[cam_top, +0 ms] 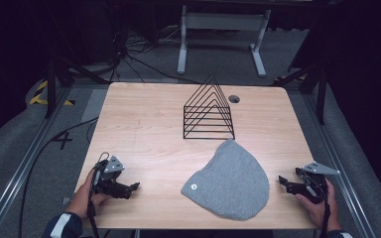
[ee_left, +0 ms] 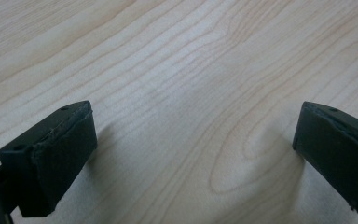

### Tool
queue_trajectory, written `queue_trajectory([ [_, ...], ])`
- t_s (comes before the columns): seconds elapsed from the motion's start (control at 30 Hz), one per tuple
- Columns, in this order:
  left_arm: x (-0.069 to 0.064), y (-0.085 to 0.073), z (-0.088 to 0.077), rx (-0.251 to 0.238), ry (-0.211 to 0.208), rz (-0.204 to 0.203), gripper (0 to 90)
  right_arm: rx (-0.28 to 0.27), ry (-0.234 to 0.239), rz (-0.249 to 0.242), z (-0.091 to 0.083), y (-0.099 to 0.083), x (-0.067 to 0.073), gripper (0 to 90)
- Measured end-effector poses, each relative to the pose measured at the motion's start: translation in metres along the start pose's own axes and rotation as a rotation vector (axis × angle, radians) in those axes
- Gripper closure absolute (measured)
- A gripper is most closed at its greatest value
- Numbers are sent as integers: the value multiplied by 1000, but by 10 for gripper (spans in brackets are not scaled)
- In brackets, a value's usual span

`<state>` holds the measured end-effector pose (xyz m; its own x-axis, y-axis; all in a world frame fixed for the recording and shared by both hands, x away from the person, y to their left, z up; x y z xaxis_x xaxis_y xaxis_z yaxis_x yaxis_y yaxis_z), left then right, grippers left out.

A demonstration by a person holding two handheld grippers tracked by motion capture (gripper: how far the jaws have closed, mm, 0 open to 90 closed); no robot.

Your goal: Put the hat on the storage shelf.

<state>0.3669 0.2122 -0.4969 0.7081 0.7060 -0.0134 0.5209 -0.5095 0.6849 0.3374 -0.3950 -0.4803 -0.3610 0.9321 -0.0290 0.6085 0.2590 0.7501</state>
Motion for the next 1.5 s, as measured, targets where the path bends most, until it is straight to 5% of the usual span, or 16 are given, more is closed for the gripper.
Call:
queue_trajectory([
  [0.23, -1, 3, 2, 2, -11, 3, 10, 4, -2, 5, 1, 1, 1, 206],
  [0.43, -5, 11, 2, 4, -37, 29, 169, 27, -25, 22, 4, 6, 3, 207],
  [0.5, -5, 16, 3, 24, -65, 60, 205, 64, -28, 20, 2, 9, 4, 277],
  [0.53, -8, 21, 6, 12, -118, 81, 204, 75, -28, 27, 0, 10, 5, 343],
  [0.6, -13, 29, 8, 9, -130, 105, 258, 27, 15, 22, -4, 11, 7, 367],
  [0.67, -21, 39, 11, -21, -140, 134, 335, -8, 77, 22, -8, 13, 11, 404],
  [0.83, -52, 67, 24, -56, -261, 208, 512, -32, 152, -79, -8, 27, 34, 548],
  [1.0, -93, 91, 41, -55, -350, 320, 575, -25, 212, -131, 7, 41, 59, 653],
  [1.13, -117, 102, 55, -28, -351, 392, 565, -13, 246, -187, 24, 55, 77, 712],
  [1.33, -128, 104, 71, 33, -350, 416, 571, 27, 250, -231, 48, 66, 93, 750],
  [1.5, -126, 99, 69, 31, -368, 419, 589, 52, 251, -238, 60, 68, 97, 764],
])
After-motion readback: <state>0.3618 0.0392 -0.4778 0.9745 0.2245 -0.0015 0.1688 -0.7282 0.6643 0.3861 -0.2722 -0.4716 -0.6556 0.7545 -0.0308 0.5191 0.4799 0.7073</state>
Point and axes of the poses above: each handheld gripper's, and its own axes: z roughly forward along the jaws, y roughly out of its top, x roughly to its left, the point moved 2 cm from there along z, roughly forward along the jaws
